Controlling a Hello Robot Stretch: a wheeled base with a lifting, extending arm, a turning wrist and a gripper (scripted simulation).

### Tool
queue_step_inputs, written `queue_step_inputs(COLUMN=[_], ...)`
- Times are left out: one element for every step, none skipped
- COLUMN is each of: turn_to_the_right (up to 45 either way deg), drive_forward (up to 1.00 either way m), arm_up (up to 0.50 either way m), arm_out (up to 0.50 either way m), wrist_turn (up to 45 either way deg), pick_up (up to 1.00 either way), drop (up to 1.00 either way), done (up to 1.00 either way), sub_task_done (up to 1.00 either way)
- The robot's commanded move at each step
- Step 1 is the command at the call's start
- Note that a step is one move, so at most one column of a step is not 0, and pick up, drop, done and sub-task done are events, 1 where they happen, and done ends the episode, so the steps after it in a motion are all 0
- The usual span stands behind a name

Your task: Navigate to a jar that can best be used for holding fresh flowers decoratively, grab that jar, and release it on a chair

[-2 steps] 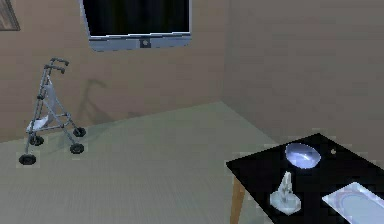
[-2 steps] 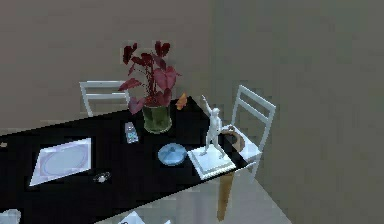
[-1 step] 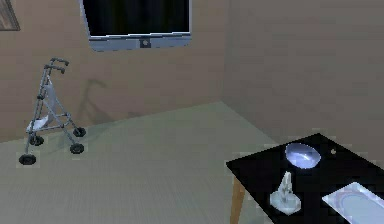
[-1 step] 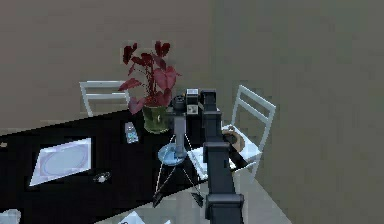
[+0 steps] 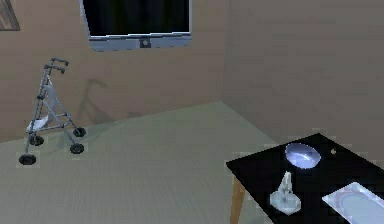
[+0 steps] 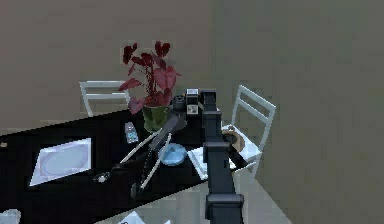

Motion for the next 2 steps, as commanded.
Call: queue_step_inputs(turn_to_the_right=[0.0,0.0], drive_forward=[0.0,0.0], arm_up=[0.0,0.0], arm_out=[0.0,0.0], wrist_turn=[45.0,45.0], pick_up=[0.0,0.0], drop=[0.0,0.0], done=[0.0,0.0], sub_task_done=[0.0,0.0])
